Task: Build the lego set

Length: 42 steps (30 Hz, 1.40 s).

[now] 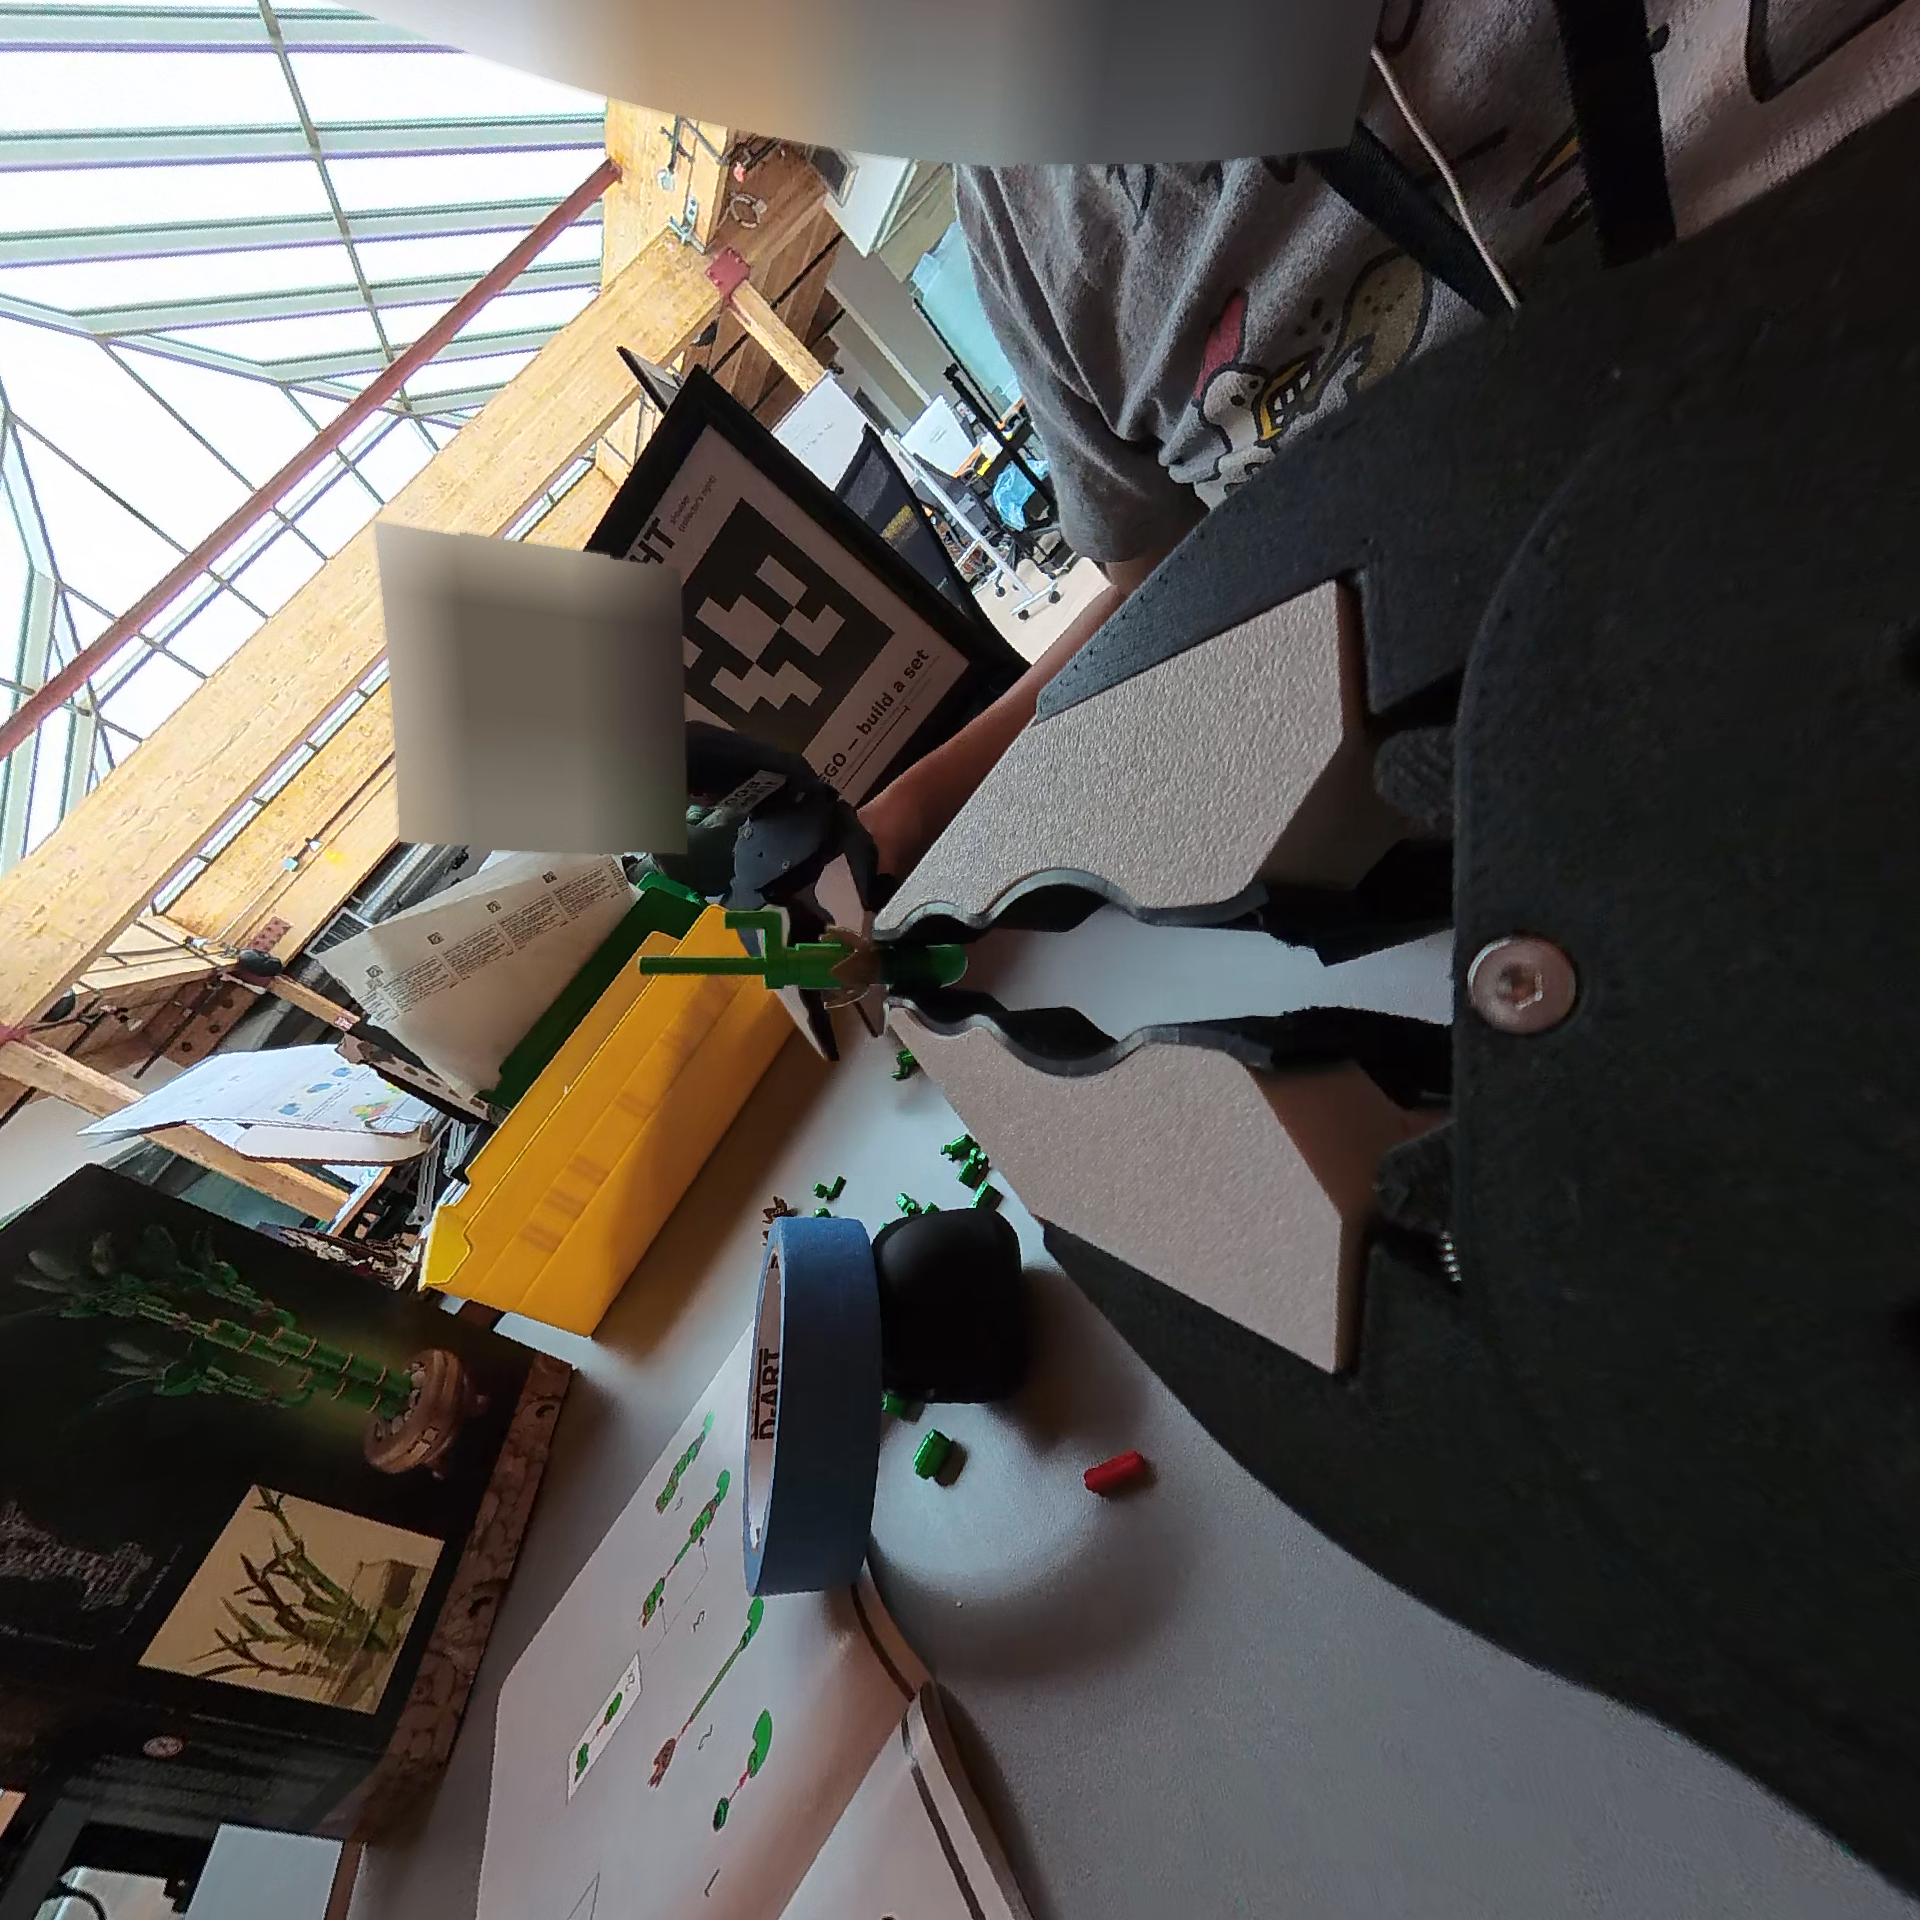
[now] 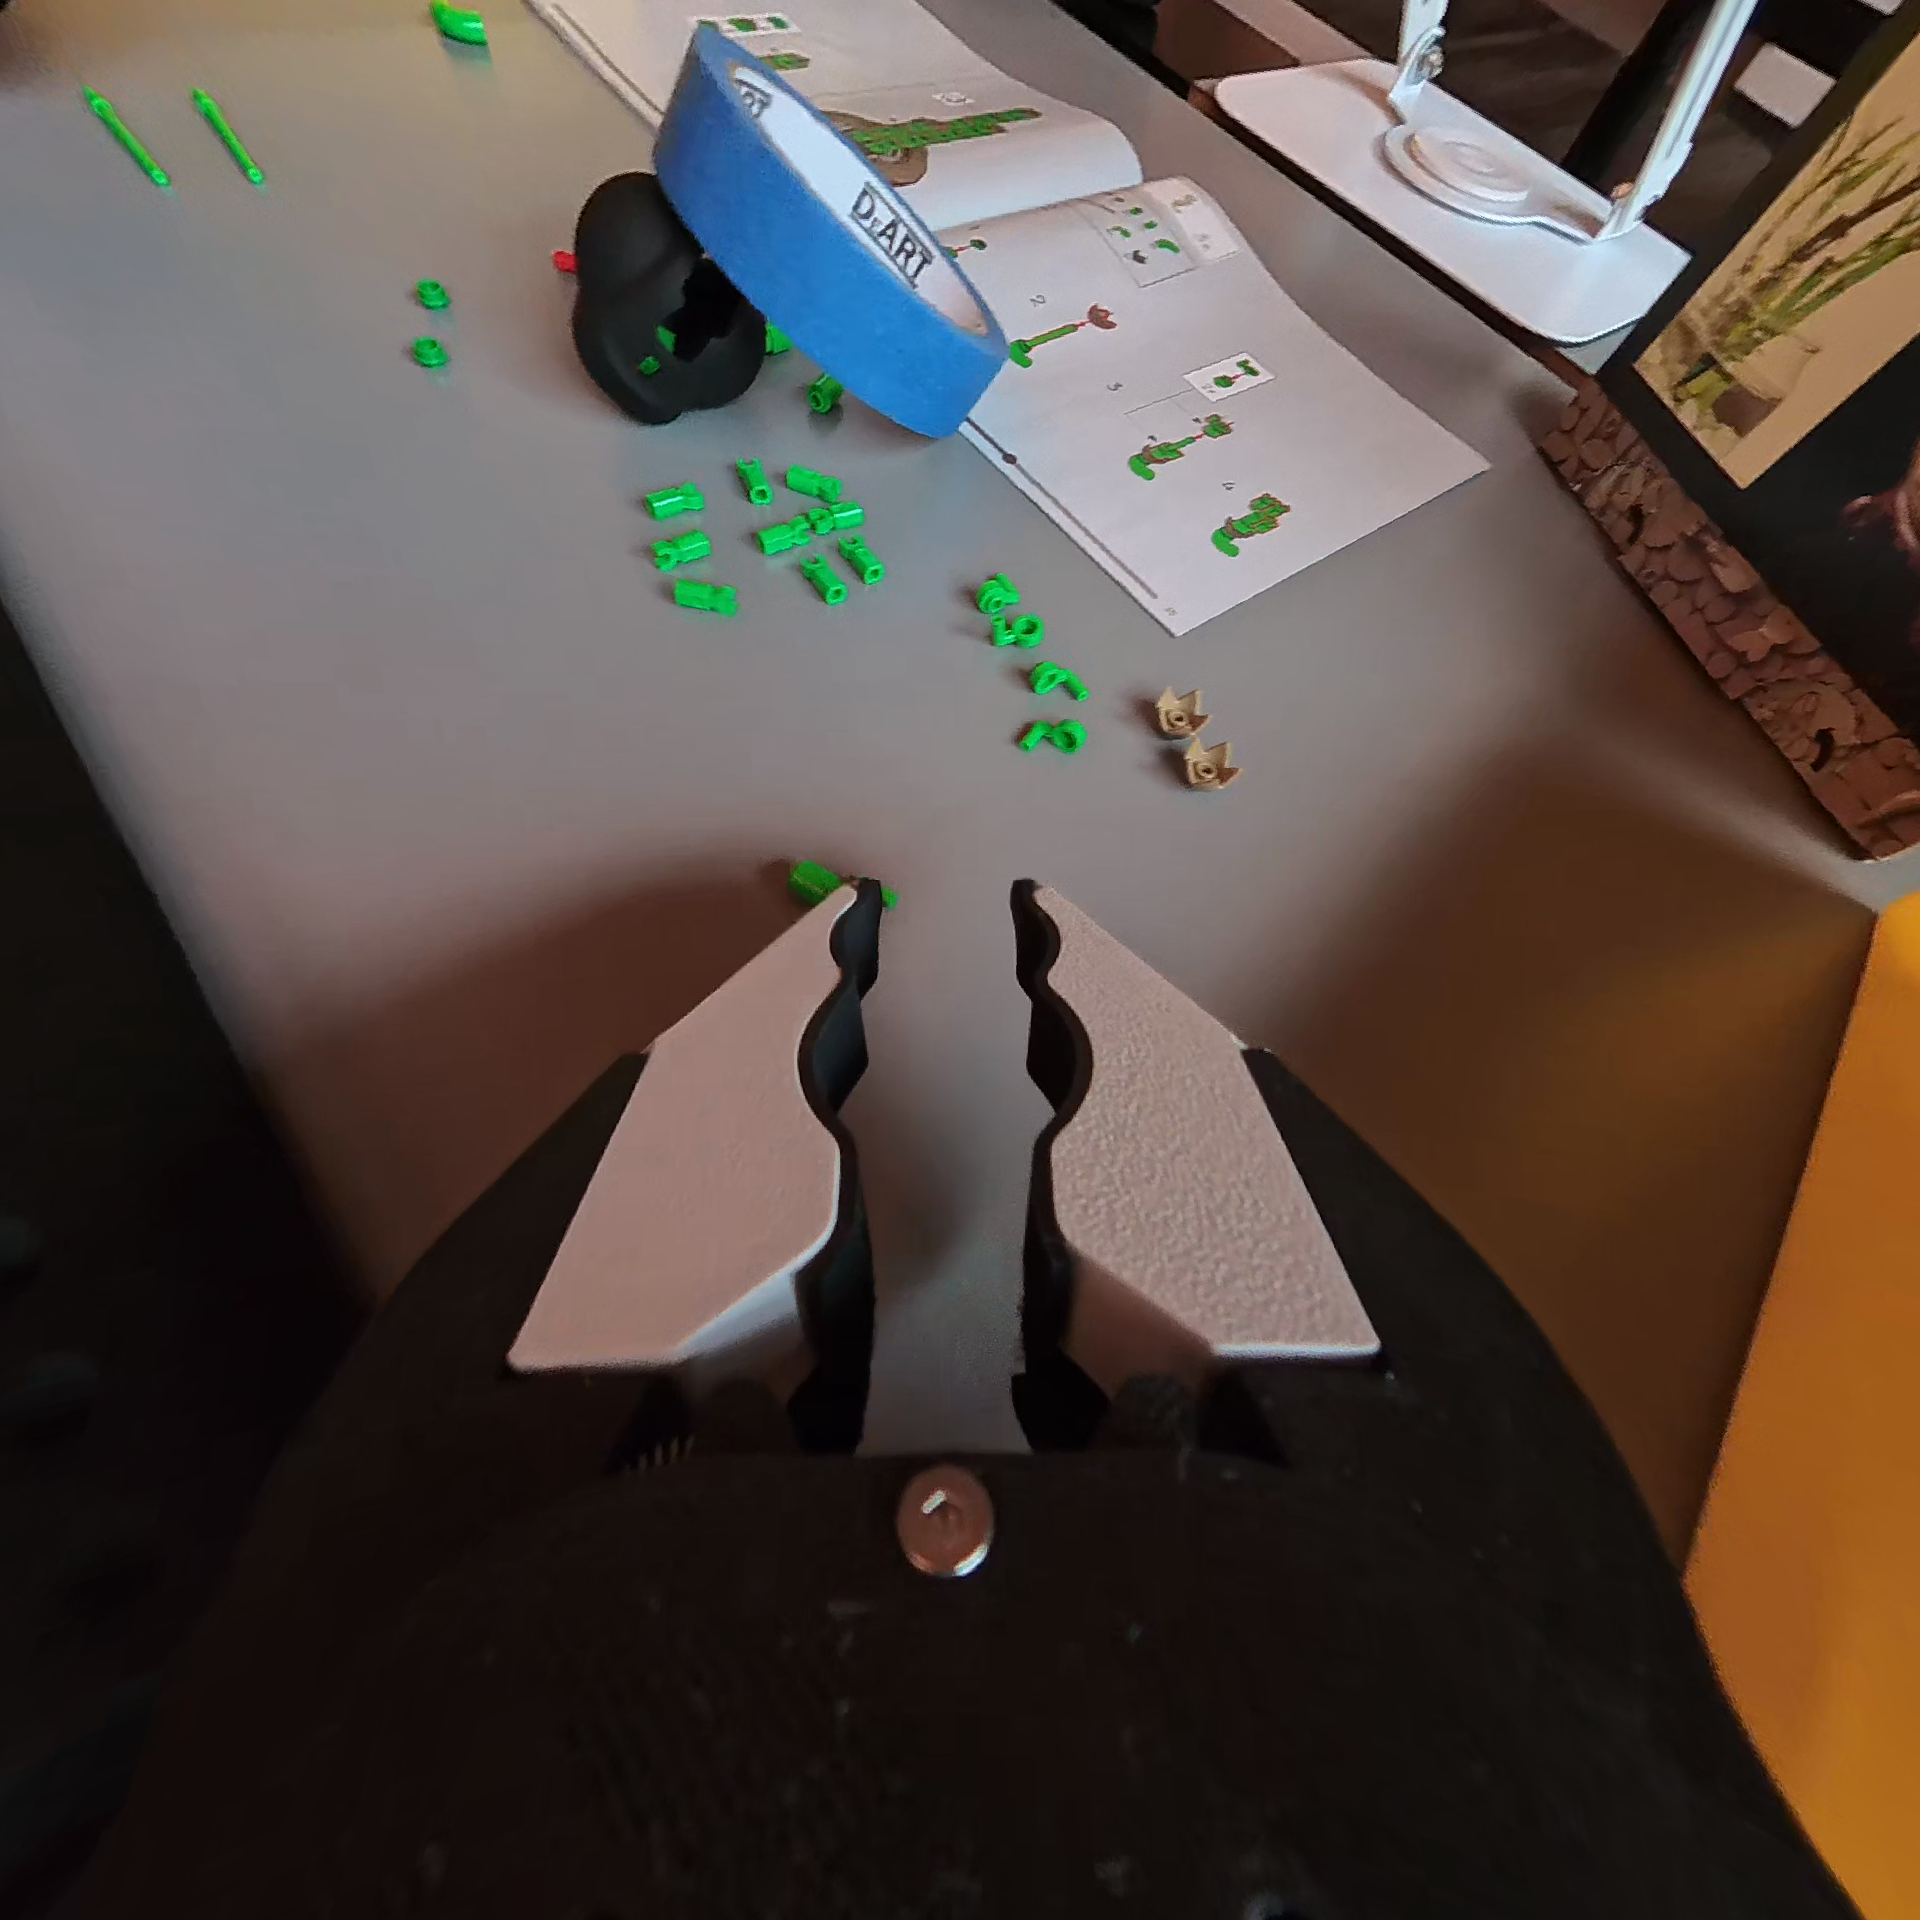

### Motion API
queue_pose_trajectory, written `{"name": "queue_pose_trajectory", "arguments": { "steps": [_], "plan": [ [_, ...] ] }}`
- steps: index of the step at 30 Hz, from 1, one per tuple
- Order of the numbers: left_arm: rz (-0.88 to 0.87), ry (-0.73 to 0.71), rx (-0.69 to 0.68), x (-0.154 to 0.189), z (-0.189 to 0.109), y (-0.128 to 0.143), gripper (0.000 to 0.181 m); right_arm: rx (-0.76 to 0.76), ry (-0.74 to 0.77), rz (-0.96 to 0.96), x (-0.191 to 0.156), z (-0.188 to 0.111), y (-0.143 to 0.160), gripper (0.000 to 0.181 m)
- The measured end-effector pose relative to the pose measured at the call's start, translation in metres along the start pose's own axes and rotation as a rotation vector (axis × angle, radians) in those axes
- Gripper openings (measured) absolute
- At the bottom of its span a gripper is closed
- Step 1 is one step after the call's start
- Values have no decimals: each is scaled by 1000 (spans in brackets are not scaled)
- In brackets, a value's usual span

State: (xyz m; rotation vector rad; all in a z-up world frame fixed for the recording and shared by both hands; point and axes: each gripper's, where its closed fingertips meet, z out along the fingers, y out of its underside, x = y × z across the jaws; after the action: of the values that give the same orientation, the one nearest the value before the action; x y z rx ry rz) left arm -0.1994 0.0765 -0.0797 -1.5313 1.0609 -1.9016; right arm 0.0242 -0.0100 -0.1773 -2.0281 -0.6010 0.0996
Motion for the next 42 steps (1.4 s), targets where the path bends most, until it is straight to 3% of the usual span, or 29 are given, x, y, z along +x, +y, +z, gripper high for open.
{"name": "queue_pose_trajectory", "arguments": {
  "steps": [7, 20, 25, 33, 42],
  "plan": [
    [-1, 7, -10, 1, 2, 2, 4, -133, -40, 12, -18, 6, 17, 29],
    [-9, 5, -14, 0, 2, 3, 4, -179, -231, 28, -23, 11, 15, 23],
    [-13, 9, -20, 0, 3, 4, 4, -191, -239, -116, -17, 13, 15, 23],
    [-9, 6, -21, 0, 2, 4, 4, -210, -433, -204, -25, 22, 9, 21],
    [-21, 2, -35, -3, 4, 7, 4, -239, -488, -161, -21, 21, 12, 14]
  ]
}}
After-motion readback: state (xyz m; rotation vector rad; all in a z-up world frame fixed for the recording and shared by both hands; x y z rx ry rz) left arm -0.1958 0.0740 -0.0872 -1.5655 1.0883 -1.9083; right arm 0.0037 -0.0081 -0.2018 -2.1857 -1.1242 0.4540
